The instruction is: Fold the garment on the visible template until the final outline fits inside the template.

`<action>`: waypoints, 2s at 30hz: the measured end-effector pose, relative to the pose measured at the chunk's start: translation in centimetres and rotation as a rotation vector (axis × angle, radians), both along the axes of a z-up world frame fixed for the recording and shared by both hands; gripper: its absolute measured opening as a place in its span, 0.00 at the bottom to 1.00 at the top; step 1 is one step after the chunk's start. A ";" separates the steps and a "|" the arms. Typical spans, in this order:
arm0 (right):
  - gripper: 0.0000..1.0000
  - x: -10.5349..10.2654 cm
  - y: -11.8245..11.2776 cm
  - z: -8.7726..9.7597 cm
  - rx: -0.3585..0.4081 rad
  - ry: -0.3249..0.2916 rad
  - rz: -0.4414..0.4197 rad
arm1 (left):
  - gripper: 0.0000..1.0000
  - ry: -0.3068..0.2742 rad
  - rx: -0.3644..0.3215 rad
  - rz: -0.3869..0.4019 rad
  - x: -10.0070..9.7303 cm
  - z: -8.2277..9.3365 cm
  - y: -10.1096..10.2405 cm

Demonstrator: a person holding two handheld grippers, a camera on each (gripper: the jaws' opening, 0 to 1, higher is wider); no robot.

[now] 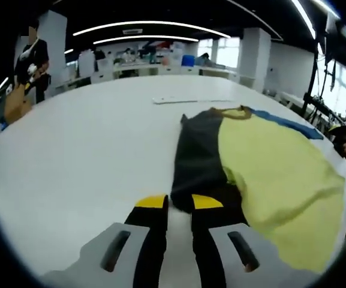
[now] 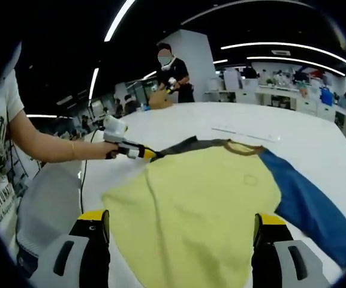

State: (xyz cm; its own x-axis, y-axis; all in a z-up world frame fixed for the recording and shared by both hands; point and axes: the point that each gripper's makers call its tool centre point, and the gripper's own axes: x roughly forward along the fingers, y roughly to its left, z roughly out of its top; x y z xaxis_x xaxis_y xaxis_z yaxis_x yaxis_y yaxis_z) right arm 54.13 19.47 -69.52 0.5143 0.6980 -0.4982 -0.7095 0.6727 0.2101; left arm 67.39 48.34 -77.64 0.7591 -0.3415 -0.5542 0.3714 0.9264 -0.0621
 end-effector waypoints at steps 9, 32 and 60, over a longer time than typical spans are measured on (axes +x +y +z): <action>0.99 0.0 0.0 -0.3 -0.014 0.002 -0.004 | 0.00 0.042 -0.035 0.034 -0.1 -0.1 -0.3; 0.99 0.0 -0.8 0.5 0.024 -0.003 -0.046 | 0.00 -0.081 -0.263 -0.065 -1.3 9.2 -10.6; 0.95 1.3 -4.5 0.6 0.082 0.011 -0.195 | 0.00 -0.014 -0.285 -0.196 -4.1 6.3 -25.1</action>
State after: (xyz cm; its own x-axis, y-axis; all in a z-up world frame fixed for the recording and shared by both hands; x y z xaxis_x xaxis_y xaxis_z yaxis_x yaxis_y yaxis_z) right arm 55.38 15.01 -68.91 0.6386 0.6243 -0.4501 -0.5646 0.7774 0.2772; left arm 63.28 23.20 -71.32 0.6706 -0.6210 -0.4057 0.5429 0.7836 -0.3020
